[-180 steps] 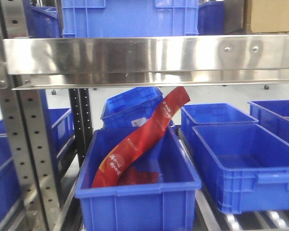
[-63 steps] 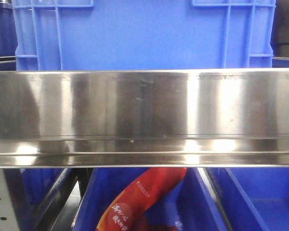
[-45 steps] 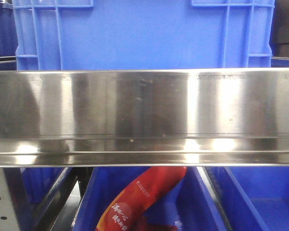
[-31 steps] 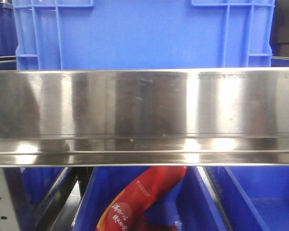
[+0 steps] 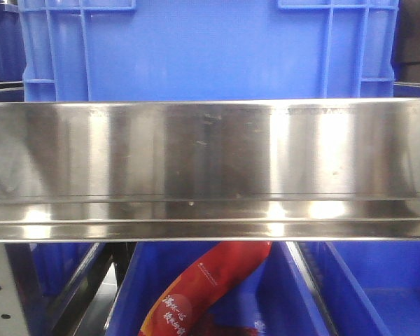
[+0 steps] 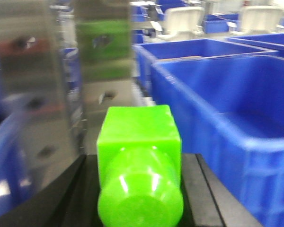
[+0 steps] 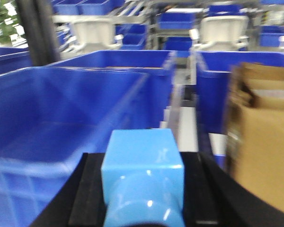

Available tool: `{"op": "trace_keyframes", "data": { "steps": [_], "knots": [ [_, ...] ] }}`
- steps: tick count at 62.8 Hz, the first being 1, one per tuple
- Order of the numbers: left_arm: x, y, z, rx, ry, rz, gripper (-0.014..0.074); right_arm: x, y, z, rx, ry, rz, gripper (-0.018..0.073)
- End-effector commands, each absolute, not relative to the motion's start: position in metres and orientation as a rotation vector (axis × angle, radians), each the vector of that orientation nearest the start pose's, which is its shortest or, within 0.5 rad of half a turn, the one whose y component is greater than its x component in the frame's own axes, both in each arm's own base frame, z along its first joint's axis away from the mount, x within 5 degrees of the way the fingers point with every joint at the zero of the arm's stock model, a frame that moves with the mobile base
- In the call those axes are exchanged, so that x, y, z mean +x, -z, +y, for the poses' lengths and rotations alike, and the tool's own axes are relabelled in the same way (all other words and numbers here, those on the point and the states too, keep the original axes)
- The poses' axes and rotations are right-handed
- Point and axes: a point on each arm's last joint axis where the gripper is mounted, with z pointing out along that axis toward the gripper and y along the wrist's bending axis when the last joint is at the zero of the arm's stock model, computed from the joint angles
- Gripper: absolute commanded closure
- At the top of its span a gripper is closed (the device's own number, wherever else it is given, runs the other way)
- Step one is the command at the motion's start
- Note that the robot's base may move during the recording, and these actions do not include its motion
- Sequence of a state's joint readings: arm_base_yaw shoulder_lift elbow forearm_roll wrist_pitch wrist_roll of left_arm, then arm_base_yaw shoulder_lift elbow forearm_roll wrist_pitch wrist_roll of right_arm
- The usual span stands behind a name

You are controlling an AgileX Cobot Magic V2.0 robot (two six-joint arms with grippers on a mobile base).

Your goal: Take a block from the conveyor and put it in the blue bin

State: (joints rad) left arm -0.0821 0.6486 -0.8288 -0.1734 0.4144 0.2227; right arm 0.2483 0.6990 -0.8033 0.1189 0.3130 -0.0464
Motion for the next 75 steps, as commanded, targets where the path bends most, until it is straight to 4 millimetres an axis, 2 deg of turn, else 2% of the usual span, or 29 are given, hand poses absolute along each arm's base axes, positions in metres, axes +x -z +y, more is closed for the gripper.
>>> {"op": "trace_keyframes", "data": {
  "steps": [1, 11, 20, 25, 33, 38, 42, 46, 49, 52, 54, 58, 66, 71, 75],
  "knots": [
    [0.139, -0.413, -0.026, 0.221, 0.123, 1.688, 0.0707, 0.157, -0.41, 0.053, -0.23, -0.305, 1.647, 0.0721],
    [0.173, -0.438, -0.06, 0.359, 0.241, 1.686, 0.0707, 0.199, -0.425, 0.094, -0.327, -0.393, 1.644, 0.0721],
    [0.204, -0.449, -0.101, 0.481, 0.339, 1.693, 0.0707, 0.228, -0.423, 0.124, -0.375, -0.433, 1.648, 0.0721],
    [0.227, -0.444, -0.123, 0.524, 0.363, 1.725, 0.0707, 0.243, -0.416, 0.135, -0.386, -0.434, 1.672, 0.0721],
    [0.253, -0.431, -0.148, 0.559, 0.402, 1.779, 0.0705, 0.257, -0.406, 0.142, -0.383, -0.429, 1.678, 0.0721],
    [0.266, -0.418, -0.16, 0.569, 0.42, 1.822, 0.0654, 0.263, -0.4, 0.145, -0.386, -0.425, 1.696, 0.0701],
    [0.272, -0.411, -0.166, 0.543, 0.463, 1.847, 0.0559, 0.265, -0.396, 0.146, -0.391, -0.423, 1.714, 0.0634],
    [0.277, -0.405, -0.17, 0.52, 0.501, 1.873, 0.043, 0.267, -0.393, 0.148, -0.394, -0.421, 1.726, 0.0505],
    [0.279, -0.402, -0.172, 0.515, 0.509, 1.884, 0.0337, 0.268, -0.392, 0.148, -0.389, -0.425, 1.731, 0.0362],
    [0.28, -0.4, -0.172, 0.516, 0.509, 1.888, 0.0267, 0.269, -0.391, 0.148, -0.388, -0.426, 1.736, 0.0259],
    [0.28, -0.4, -0.173, 0.516, 0.508, 1.891, 0.0237, 0.269, -0.389, 0.149, -0.391, -0.425, 1.746, 0.019],
    [0.281, -0.398, -0.173, 0.517, 0.508, 1.895, 0.0223, 0.269, -0.388, 0.149, -0.396, -0.423, 1.762, 0.012],
    [0.281, -0.401, -0.173, 0.511, 0.508, 1.881, 0.023, 0.268, -0.389, 0.148, -0.396, -0.424, 1.759, 0.0127],
    [0.277, -0.406, -0.17, 0.505, 0.51, 1.86, 0.0262, 0.263, -0.396, 0.145, -0.391, -0.428, 1.736, 0.02],
    [0.269, -0.417, -0.166, 0.499, 0.515, 1.828, 0.0356, 0.255, -0.406, 0.141, -0.389, -0.433, 1.717, 0.0319]
  ]
}}
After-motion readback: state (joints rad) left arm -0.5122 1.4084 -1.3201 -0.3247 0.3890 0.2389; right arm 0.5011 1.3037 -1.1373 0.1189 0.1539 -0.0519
